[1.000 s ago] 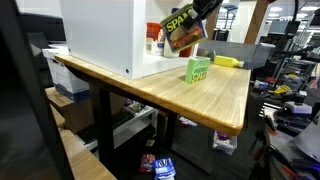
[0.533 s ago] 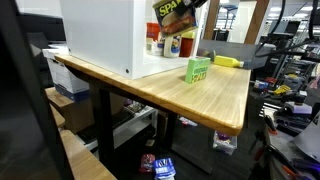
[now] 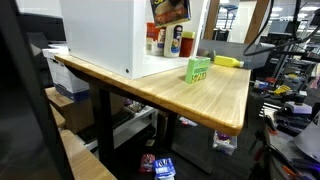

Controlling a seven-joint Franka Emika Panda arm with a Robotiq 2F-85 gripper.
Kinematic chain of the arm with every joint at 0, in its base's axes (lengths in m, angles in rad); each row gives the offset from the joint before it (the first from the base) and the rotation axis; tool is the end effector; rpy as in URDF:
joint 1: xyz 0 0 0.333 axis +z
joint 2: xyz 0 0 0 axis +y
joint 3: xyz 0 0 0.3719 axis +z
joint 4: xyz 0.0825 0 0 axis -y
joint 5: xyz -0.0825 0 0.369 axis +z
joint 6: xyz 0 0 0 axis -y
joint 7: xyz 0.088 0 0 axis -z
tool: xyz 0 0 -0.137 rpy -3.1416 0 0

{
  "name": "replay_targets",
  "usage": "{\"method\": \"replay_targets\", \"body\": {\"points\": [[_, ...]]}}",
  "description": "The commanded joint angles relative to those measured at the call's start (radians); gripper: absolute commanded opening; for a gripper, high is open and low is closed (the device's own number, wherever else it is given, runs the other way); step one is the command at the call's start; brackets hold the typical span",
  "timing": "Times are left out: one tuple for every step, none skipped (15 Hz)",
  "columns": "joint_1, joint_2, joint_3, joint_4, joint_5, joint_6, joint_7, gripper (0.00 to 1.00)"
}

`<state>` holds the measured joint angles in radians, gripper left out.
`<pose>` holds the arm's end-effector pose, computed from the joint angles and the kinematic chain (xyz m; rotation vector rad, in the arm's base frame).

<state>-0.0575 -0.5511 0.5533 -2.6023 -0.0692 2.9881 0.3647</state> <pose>0.3549 0.2339 0.5469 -2.7592 -0.3546 -1.3484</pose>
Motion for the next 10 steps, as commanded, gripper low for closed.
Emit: {"method": "replay_targets", "body": {"points": [[-0.039, -0.006, 0.034, 0.000, -0.011, 0.063, 0.033, 0.30], [-0.046, -0.005, 0.042, 0.001, -0.009, 0.065, 0.034, 0.30], [-0.045, -0.003, 0.044, 0.002, -0.004, 0.066, 0.031, 0.30], [-0.043, -0.001, 0.044, 0.003, 0.000, 0.062, 0.029, 0.30], [-0.043, -0.001, 0.048, 0.003, 0.001, 0.060, 0.029, 0.30], [-0.044, -0.003, 0.050, 0.003, 0.002, 0.057, 0.028, 0.30], [-0.042, -0.003, 0.049, 0.002, 0.003, 0.056, 0.027, 0.30], [-0.042, -0.001, 0.050, 0.003, 0.005, 0.054, 0.028, 0.30], [-0.038, 0.000, 0.049, 0.003, 0.007, 0.050, 0.027, 0.30], [-0.037, 0.001, 0.049, 0.003, 0.008, 0.047, 0.026, 0.30]]}}
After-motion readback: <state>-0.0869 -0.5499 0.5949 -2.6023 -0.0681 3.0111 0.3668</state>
